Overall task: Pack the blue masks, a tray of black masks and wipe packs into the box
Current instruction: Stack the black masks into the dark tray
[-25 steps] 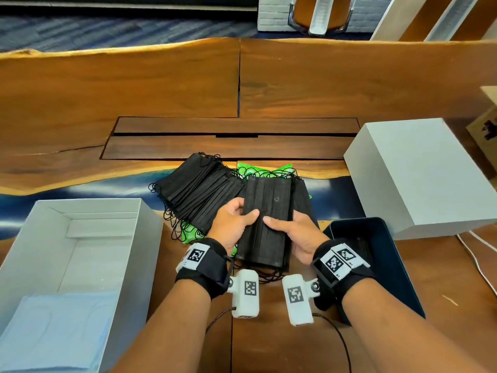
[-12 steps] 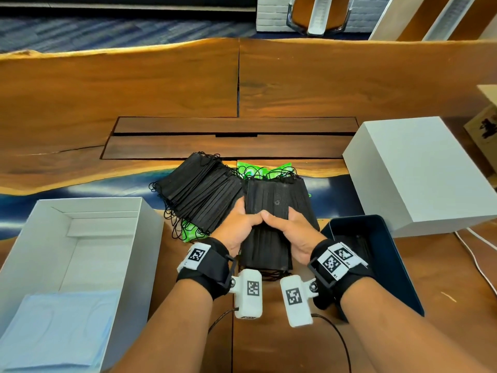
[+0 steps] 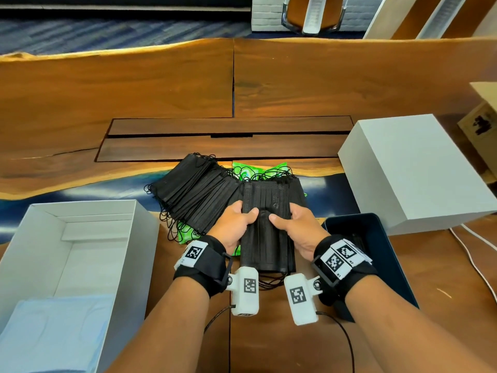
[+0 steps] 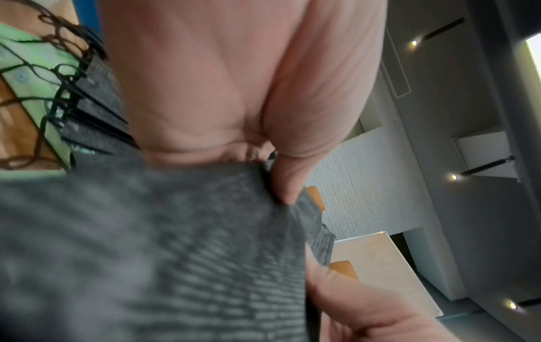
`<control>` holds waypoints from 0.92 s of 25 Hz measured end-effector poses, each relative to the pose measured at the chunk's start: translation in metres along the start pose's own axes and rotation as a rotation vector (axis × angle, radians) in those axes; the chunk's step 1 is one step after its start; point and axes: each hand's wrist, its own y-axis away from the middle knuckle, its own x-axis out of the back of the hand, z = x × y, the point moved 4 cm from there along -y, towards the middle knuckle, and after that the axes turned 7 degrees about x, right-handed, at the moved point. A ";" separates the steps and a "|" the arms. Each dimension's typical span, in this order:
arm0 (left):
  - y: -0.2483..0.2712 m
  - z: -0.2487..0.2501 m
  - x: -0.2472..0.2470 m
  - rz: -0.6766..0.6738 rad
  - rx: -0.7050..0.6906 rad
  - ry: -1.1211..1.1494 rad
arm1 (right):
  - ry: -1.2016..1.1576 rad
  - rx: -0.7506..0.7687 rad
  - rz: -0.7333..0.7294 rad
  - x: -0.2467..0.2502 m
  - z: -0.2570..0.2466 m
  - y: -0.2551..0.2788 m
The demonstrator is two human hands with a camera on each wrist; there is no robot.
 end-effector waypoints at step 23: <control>-0.002 -0.023 -0.083 -0.015 0.085 0.364 | -0.259 -0.055 0.300 0.129 -0.012 0.051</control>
